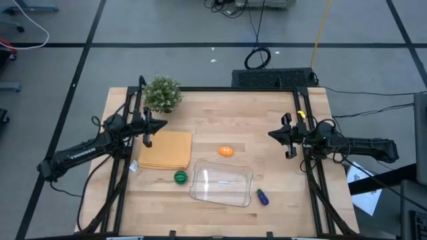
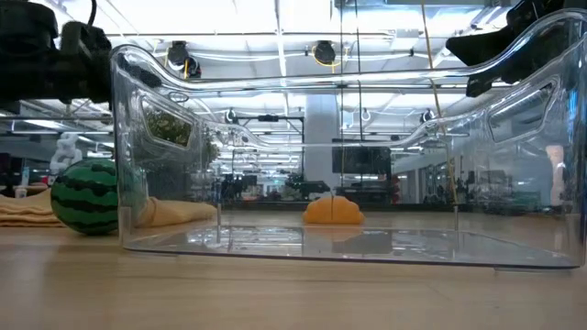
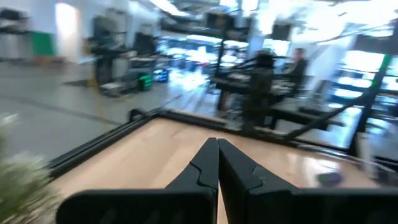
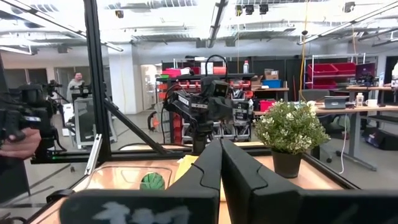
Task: Pick and placing Produce into tupperware
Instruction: Put the green watermelon into the transparent bin
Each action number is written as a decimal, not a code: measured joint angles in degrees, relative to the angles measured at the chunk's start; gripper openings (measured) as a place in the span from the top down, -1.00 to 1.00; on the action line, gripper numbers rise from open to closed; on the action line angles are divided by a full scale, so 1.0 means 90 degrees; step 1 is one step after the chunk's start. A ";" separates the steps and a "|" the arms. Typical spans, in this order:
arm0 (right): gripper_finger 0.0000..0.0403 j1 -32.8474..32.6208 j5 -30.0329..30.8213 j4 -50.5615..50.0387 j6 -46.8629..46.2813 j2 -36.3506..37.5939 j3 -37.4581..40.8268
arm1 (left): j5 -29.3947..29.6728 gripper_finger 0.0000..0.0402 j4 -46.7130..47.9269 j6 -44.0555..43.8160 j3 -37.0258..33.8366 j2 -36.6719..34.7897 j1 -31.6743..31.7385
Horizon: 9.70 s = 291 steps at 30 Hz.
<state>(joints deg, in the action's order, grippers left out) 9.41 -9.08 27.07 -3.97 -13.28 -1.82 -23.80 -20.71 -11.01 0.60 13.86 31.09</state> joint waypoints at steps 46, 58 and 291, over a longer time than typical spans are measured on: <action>1.00 0.0000 0.0029 -0.0066 0.0017 -0.0005 0.0002 | 0.2798 0.96 0.2185 0.0710 0.2440 0.1832 -0.4383; 1.00 0.0000 0.0029 -0.0082 0.0019 -0.0005 0.0001 | 0.4687 0.41 0.4478 0.0316 0.3926 0.3177 -0.5137; 1.00 -0.0001 0.0029 -0.0276 0.0017 -0.0117 -0.0001 | 0.3715 -0.47 0.6351 0.0777 0.5370 0.4294 -0.5117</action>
<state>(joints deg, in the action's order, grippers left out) 9.40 -8.82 24.58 -3.81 -14.33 -1.83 9.64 36.46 -4.02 48.93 52.50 -14.96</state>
